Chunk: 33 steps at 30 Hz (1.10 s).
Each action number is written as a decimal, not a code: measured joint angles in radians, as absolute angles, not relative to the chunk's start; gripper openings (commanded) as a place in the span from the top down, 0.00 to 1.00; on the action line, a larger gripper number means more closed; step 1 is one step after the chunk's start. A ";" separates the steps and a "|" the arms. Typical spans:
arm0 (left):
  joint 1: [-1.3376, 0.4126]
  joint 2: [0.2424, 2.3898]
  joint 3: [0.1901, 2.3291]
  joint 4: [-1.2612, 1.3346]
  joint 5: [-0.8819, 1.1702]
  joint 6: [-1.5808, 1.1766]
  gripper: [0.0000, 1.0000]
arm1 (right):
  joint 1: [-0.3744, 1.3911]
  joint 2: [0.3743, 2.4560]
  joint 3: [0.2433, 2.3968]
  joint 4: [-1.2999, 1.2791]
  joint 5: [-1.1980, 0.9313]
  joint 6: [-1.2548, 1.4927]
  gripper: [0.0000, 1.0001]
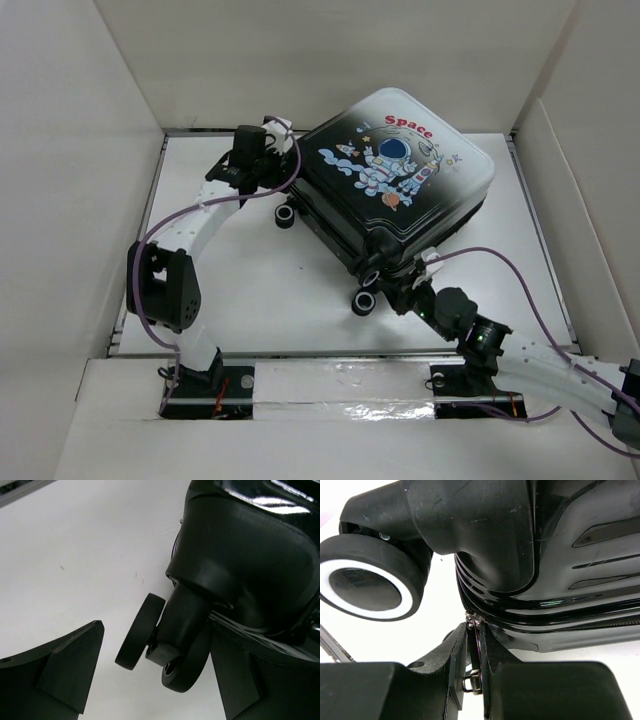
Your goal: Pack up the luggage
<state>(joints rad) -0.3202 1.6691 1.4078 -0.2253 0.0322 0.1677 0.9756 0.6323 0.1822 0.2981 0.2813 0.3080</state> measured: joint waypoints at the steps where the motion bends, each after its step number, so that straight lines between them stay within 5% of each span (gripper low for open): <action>1: -0.321 1.676 1.416 -0.221 0.034 0.176 0.19 | 0.976 0.635 0.182 0.300 0.280 0.308 1.00; 6: -0.325 1.721 1.479 -0.220 0.046 0.201 0.35 | 0.976 0.640 0.182 0.303 0.278 0.308 1.00; 7: -0.326 1.732 1.487 -0.224 0.048 0.206 0.52 | 0.976 0.640 0.182 0.304 0.278 0.308 1.00; 9: -0.327 1.745 1.490 -0.227 0.072 0.223 0.67 | 0.976 0.640 0.182 0.304 0.276 0.308 1.00; 10: -0.329 1.745 1.496 -0.230 0.079 0.241 0.88 | 0.976 0.638 0.182 0.303 0.276 0.308 1.00; 11: -0.330 1.743 1.499 -0.233 0.080 0.240 0.98 | 0.976 0.635 0.182 0.300 0.276 0.308 1.00; 24: -0.321 1.633 1.292 -0.025 0.142 0.121 1.00 | 0.913 0.659 0.204 0.266 0.215 0.313 1.00; 33: -0.468 1.402 0.985 0.150 -0.152 -0.024 1.00 | 0.607 0.667 0.345 -0.033 -0.006 0.249 1.00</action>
<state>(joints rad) -0.4679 1.4017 0.9848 0.1505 -0.1524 -0.0242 0.6067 0.6674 0.3454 -0.0334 -0.0059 0.2493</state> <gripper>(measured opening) 0.534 0.187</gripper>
